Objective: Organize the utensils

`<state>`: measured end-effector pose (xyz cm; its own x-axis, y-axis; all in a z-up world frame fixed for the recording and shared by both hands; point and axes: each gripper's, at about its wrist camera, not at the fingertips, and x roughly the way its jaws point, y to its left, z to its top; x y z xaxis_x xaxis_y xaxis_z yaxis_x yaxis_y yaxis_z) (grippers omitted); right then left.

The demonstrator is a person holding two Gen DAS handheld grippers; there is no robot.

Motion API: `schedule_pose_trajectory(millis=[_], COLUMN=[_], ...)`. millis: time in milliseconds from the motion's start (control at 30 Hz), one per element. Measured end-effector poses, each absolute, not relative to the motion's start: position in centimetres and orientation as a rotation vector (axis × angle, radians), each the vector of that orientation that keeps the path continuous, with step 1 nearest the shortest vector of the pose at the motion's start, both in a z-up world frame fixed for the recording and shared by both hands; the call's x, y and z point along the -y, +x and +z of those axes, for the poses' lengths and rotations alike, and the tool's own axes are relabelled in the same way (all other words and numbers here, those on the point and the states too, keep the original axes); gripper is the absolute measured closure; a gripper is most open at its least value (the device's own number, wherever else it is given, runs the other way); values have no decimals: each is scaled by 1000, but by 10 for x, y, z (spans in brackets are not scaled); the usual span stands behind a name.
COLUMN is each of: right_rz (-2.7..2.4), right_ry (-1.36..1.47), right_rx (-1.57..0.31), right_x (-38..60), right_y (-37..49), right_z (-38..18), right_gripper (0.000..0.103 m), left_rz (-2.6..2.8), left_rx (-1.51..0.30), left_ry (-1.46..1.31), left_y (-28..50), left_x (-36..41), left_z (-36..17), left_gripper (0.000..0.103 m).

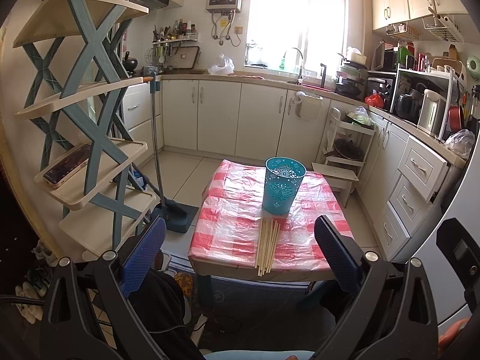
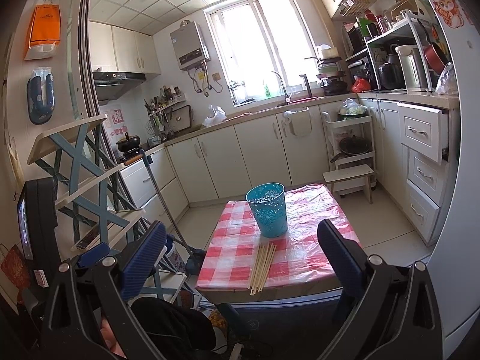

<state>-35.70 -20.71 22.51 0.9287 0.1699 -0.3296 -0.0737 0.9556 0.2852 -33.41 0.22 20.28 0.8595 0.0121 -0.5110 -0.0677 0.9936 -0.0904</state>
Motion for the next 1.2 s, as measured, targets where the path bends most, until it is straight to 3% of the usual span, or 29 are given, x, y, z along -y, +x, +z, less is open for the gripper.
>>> schedule_pose_trajectory(millis=[1200], right_rz=[119], right_ry=[259], right_rx=[-413], right_x=[201], right_y=[-334], right_z=[216], right_gripper=[6], left_rz=[56], left_rx=[-574], left_ry=[-100], left_y=[-312], left_x=[-4], left_z=[187], left_gripper=[8])
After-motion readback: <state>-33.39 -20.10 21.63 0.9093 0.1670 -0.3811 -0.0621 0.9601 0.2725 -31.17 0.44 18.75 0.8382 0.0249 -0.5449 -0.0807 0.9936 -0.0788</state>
